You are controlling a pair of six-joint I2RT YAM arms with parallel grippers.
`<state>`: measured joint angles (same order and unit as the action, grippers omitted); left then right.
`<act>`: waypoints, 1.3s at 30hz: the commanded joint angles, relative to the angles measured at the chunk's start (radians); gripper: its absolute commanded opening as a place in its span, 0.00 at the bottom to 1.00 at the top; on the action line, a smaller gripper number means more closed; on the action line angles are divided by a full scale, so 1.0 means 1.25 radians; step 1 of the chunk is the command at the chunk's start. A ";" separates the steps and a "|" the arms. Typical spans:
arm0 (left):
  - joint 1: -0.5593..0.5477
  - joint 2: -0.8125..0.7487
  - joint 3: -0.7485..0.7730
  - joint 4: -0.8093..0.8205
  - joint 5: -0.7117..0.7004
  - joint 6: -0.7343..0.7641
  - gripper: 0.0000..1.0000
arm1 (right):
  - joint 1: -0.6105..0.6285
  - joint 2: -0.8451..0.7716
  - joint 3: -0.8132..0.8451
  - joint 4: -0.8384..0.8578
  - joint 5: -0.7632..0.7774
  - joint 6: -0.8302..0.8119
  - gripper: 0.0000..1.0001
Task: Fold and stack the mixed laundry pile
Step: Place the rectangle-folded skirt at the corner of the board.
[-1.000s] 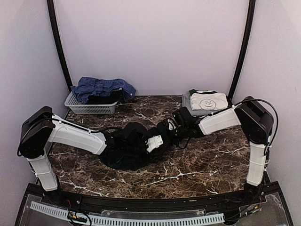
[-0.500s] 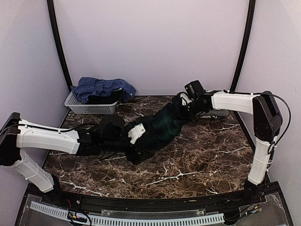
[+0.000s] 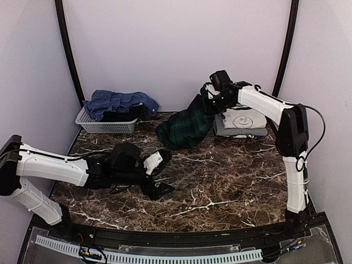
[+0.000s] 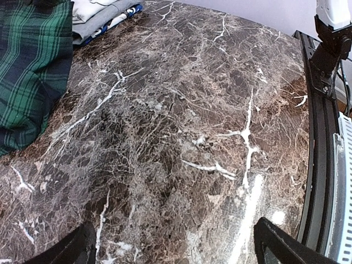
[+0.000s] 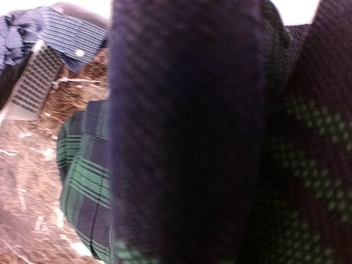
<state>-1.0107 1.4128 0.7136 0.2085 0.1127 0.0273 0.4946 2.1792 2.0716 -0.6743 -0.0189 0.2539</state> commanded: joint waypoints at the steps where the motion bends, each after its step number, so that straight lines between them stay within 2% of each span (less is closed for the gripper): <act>1: 0.002 -0.022 -0.022 0.027 0.010 -0.034 0.99 | -0.018 -0.023 0.063 -0.056 0.124 -0.076 0.00; 10: 0.002 0.009 -0.022 0.020 0.068 -0.056 0.99 | -0.082 -0.072 0.077 -0.058 0.142 -0.123 0.00; 20: 0.002 0.015 -0.018 -0.019 0.027 -0.027 0.99 | -0.091 -0.065 0.236 -0.129 0.191 -0.157 0.00; 26: 0.002 0.018 -0.021 -0.023 0.014 -0.027 0.99 | -0.102 -0.092 0.271 -0.147 0.206 -0.171 0.00; 32: 0.002 0.025 -0.015 -0.025 0.013 -0.008 0.99 | -0.152 -0.110 0.240 -0.133 0.184 -0.175 0.00; 39: 0.002 0.027 -0.011 -0.038 0.011 -0.001 0.99 | -0.231 -0.142 0.062 -0.028 0.072 -0.158 0.00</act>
<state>-1.0107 1.4452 0.6975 0.1814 0.1349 0.0082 0.2619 2.0647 2.2448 -0.8635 0.1574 0.0437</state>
